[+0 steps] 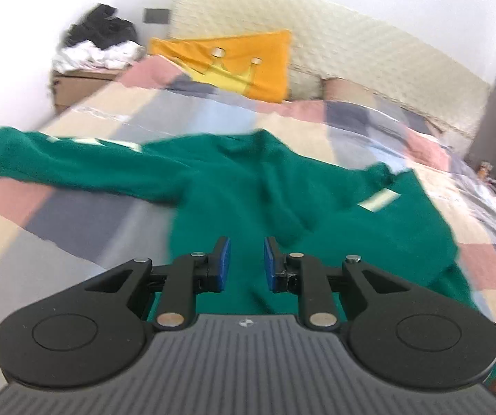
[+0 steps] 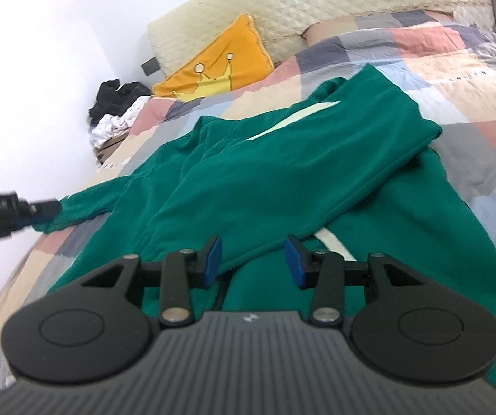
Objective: Fold large clothes
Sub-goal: 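Move the left gripper to the other sleeve cuff and grasp it, then lift the held sleeve up with the left gripper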
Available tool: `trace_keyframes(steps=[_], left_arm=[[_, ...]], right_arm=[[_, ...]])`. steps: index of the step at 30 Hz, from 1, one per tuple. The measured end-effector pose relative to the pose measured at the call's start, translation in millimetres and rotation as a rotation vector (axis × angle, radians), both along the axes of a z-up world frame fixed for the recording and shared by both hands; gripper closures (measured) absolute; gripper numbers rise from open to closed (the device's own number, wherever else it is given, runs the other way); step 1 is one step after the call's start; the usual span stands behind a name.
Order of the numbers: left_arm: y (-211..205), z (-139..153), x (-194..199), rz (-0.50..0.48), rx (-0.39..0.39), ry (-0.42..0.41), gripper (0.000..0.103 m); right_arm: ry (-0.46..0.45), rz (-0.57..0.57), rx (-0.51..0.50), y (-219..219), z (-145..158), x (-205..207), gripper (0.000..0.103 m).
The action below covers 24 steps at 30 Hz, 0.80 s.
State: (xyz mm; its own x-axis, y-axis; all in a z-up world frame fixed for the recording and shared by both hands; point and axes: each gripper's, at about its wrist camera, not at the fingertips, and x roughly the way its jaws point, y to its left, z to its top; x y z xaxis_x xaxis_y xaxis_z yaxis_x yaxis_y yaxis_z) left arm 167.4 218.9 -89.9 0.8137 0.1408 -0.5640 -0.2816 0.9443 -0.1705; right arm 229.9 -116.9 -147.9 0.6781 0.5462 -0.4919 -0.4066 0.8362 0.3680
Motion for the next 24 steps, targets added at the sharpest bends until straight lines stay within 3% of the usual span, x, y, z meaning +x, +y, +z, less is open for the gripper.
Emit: trace_keyframes(steps=[3,5,7,11,16,19,24], left_arm=[[40.0,8.0,-3.1,0.046,-0.022,0.014,0.075],[68.1,8.1,-4.1,0.090,-0.031,0.025,0.065],[99.8,4.2,-3.5,0.148,-0.057,0.040,0.062],[168.1,-16.0,0.2,0.228,-0.199,0.063,0.054],[229.9,-43.3,9.2,0.329,-0.231,0.087,0.050],[266.4,-63.5,12.8,0.357,-0.333,0.062,0.048],[322.0,-95.5,20.6,0.408,-0.525,-0.035,0.037]], right_arm=[[-0.006,0.005,0.003,4.6,-2.8,4.0,0.059],[0.004,0.007,0.008,6.5,-6.3,7.8,0.059],[0.012,0.007,-0.005,9.3,-9.3,10.9,0.059],[0.020,0.008,-0.006,13.3,-13.6,13.9,0.059],[0.030,0.004,-0.020,21.0,-21.8,20.5,0.059],[0.050,-0.006,-0.035,28.1,-30.1,26.0,0.059],[0.062,-0.009,-0.055,42.7,-40.0,35.4,0.059]])
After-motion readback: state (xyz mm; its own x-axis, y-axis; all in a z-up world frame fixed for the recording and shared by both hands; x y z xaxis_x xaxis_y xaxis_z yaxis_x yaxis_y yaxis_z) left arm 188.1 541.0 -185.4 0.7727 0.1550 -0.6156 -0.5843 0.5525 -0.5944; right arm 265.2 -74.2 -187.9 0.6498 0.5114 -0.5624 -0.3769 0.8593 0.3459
